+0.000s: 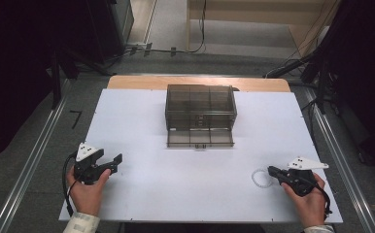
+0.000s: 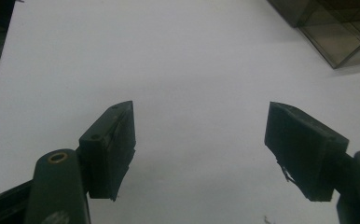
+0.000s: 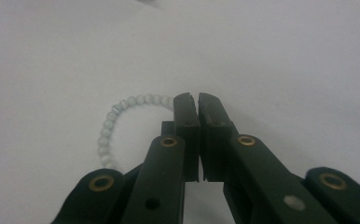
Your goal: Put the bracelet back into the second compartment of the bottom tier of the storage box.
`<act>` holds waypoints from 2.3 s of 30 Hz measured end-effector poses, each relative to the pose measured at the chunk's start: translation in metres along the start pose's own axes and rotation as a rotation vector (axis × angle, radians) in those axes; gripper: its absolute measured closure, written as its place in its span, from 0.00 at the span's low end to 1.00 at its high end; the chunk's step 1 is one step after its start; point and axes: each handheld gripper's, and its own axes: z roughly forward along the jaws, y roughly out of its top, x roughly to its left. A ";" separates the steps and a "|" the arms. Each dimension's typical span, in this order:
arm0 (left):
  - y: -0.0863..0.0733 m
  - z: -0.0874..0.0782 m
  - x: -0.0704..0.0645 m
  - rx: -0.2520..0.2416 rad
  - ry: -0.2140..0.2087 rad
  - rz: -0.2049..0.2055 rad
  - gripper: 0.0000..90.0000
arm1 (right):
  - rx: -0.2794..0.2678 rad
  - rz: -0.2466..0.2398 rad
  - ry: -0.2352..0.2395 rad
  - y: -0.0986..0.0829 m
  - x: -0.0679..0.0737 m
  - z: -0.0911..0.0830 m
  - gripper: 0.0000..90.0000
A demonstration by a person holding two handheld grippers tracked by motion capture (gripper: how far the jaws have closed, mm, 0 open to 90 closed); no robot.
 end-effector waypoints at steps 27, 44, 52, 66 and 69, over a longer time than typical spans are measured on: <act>-0.001 -0.001 0.001 0.000 0.013 -0.003 0.28 | -0.087 -0.037 0.058 0.026 0.023 -0.008 0.95; -0.001 -0.001 0.001 0.000 0.011 -0.005 0.28 | -0.116 -0.076 0.103 0.057 0.037 0.007 0.95; -0.001 -0.001 0.002 0.001 0.009 -0.005 0.28 | -0.120 -0.086 0.115 0.068 0.042 0.018 0.95; -0.001 -0.001 0.002 0.000 0.007 -0.006 0.28 | -0.129 -0.102 0.133 0.082 0.049 0.029 0.95; -0.001 -0.001 0.002 0.000 0.007 -0.007 0.28 | -0.135 -0.108 0.137 0.086 0.051 0.032 0.95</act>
